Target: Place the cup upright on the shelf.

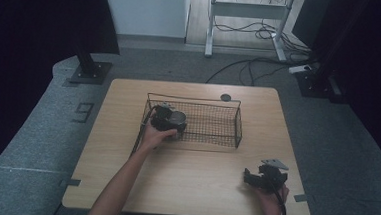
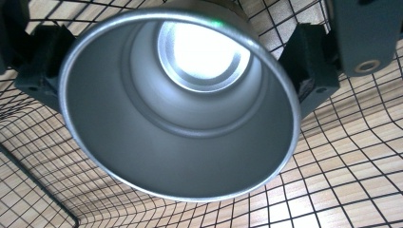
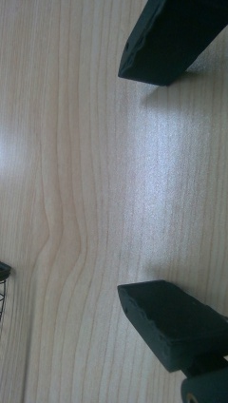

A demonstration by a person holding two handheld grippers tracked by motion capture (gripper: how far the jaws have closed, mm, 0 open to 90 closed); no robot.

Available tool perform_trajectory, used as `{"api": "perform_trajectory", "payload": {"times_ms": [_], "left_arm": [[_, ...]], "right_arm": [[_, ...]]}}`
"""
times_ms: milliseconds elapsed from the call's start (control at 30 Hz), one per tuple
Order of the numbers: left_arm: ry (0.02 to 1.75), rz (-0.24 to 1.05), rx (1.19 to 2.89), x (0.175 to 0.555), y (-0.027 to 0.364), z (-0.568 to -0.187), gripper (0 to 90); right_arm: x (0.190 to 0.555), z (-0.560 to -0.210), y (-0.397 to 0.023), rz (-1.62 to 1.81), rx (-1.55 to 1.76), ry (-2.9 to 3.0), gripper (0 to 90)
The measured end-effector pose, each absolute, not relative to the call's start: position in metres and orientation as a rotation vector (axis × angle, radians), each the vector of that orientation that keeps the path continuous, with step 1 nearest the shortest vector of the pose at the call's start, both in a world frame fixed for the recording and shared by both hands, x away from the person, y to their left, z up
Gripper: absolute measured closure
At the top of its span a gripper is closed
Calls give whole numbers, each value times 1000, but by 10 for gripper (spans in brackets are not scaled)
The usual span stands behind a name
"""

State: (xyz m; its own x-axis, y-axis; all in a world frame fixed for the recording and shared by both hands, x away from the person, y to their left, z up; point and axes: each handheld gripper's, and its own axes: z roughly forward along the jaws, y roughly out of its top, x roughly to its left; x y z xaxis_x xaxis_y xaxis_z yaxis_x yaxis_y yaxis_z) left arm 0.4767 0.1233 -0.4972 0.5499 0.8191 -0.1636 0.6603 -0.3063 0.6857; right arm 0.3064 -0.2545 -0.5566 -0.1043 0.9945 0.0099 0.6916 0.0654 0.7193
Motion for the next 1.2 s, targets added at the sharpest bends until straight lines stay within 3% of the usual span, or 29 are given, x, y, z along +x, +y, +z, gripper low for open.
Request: {"api": "perform_trajectory", "payload": {"times_ms": [600, 1200], "left_arm": [[1147, 319, 2003, 469, 134, -479, 99], [1026, 334, 1923, 436, 157, -448, 114]], "right_arm": [[306, -557, -254, 795, 1674, 1850, 11], [306, -557, -255, 796, 1675, 1851, 10]]}}
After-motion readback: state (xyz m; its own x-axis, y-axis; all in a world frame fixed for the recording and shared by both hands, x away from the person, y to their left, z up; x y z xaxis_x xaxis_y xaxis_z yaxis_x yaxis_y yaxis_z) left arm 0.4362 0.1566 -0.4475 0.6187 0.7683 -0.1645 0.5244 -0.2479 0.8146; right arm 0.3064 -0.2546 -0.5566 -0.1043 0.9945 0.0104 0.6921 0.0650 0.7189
